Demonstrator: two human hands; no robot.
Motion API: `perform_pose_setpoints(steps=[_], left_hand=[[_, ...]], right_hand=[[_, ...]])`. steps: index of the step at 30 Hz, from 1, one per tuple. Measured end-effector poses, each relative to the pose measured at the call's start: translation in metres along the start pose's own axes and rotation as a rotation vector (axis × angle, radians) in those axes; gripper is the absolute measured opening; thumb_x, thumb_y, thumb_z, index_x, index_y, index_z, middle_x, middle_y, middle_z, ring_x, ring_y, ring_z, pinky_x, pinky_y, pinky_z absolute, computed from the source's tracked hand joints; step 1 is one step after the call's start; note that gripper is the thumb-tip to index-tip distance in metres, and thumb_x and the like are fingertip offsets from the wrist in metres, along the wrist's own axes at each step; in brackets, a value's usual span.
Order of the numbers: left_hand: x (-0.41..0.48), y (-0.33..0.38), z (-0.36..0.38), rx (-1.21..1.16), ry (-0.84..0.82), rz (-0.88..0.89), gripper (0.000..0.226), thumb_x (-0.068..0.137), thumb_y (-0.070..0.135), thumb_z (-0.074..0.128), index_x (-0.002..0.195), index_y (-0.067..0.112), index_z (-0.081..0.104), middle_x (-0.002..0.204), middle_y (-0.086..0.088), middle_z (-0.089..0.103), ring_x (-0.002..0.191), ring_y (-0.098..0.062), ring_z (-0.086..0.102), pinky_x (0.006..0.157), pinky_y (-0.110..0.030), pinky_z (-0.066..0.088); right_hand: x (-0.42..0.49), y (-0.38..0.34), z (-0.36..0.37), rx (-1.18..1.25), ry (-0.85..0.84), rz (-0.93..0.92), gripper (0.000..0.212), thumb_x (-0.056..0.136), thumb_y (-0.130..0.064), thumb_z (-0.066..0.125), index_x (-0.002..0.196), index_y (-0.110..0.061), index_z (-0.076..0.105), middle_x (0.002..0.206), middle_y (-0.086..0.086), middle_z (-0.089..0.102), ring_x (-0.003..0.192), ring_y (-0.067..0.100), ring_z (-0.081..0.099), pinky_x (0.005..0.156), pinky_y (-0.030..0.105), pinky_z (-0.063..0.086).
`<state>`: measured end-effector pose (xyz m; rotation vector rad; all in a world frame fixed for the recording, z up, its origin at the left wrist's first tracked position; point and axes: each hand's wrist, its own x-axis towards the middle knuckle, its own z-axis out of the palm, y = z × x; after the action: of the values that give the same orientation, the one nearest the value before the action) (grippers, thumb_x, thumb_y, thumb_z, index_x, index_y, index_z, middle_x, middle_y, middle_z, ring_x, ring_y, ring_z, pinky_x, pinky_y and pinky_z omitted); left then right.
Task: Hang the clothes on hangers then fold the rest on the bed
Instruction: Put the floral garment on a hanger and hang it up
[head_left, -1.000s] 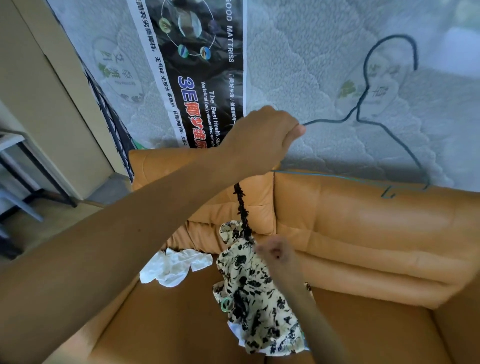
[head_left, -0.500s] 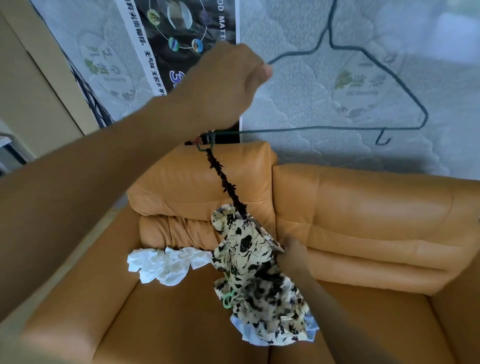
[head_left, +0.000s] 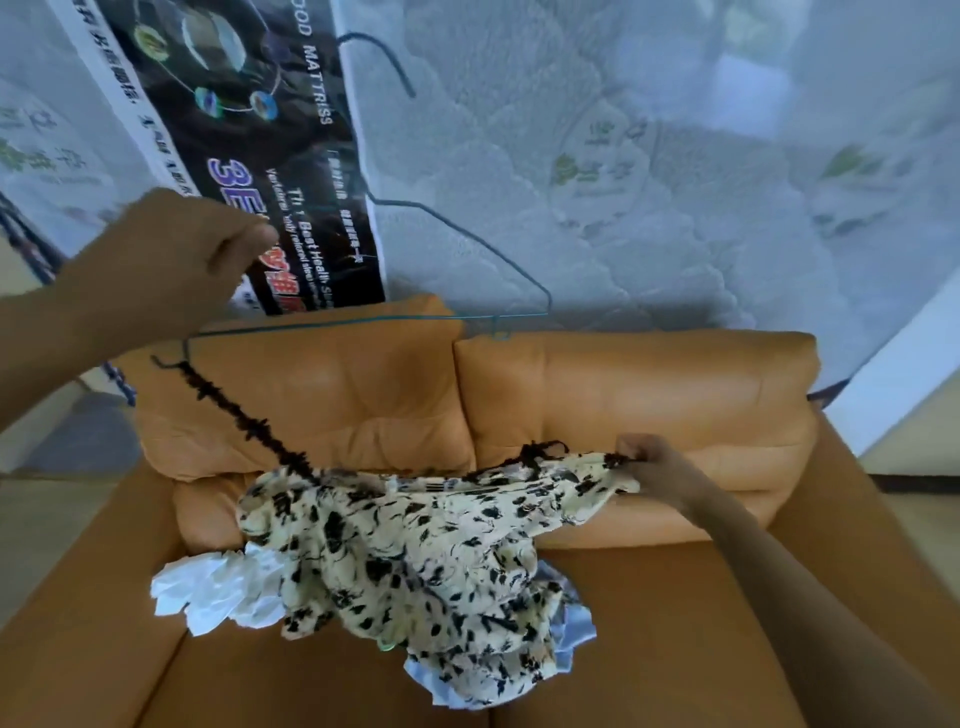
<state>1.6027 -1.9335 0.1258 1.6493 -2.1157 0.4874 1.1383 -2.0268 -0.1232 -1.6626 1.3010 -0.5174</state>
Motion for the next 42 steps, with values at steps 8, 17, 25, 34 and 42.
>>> perform_pose_setpoints(steps=[8,17,25,34,42], left_hand=[[-0.003,0.013,-0.005,-0.058,0.037,-0.062,0.078,0.103,0.058,0.024,0.078,-0.009,0.057,0.049,-0.014,0.044,0.048,-0.034,0.05,0.055,-0.048,0.045],[-0.012,0.032,-0.016,-0.078,0.022,-0.065,0.092,0.096,0.075,0.016,0.073,-0.006,0.053,0.049,-0.015,0.042,0.051,-0.036,0.05,0.06,-0.044,0.041],[-0.013,0.042,-0.012,-0.078,0.036,-0.043,0.089,0.099,0.069,0.021,0.085,-0.01,0.058,0.057,-0.025,0.052,0.057,-0.043,0.056,0.062,-0.042,0.039],[-0.031,-0.002,0.014,-0.172,0.083,-0.109,0.061,0.103,0.059,0.039,0.093,0.002,0.06,0.074,-0.026,0.06,0.065,-0.043,0.059,0.057,-0.04,0.049],[-0.059,-0.031,0.031,-0.122,0.008,-0.12,0.044,0.104,0.049,0.046,0.096,0.009,0.063,0.069,-0.009,0.06,0.06,-0.023,0.057,0.057,-0.029,0.041]], right_hand=[[-0.01,0.007,-0.011,0.141,-0.197,0.078,0.035,0.101,-0.003,0.045,0.11,-0.014,0.076,0.125,-0.004,0.071,0.124,0.017,0.058,0.112,0.038,0.036],[-0.024,0.022,0.023,0.927,-0.068,0.228,0.034,0.102,-0.017,0.034,0.079,-0.007,0.057,0.1,0.023,0.067,0.104,0.039,0.062,0.08,0.049,0.057],[-0.024,0.021,0.054,-0.361,-0.5,0.35,0.094,0.086,-0.085,0.04,0.15,-0.017,0.044,0.155,0.013,0.044,0.142,0.033,0.04,0.12,0.054,0.028],[-0.034,0.048,0.061,0.31,-0.36,0.396,0.054,0.091,-0.032,0.067,0.126,0.006,0.052,0.134,0.028,0.058,0.119,0.039,0.059,0.111,0.049,0.043],[-0.039,0.002,0.034,1.013,-0.148,-0.073,0.03,0.073,-0.044,0.081,0.069,-0.019,0.063,0.101,0.011,0.07,0.105,0.027,0.063,0.099,0.041,0.044]])
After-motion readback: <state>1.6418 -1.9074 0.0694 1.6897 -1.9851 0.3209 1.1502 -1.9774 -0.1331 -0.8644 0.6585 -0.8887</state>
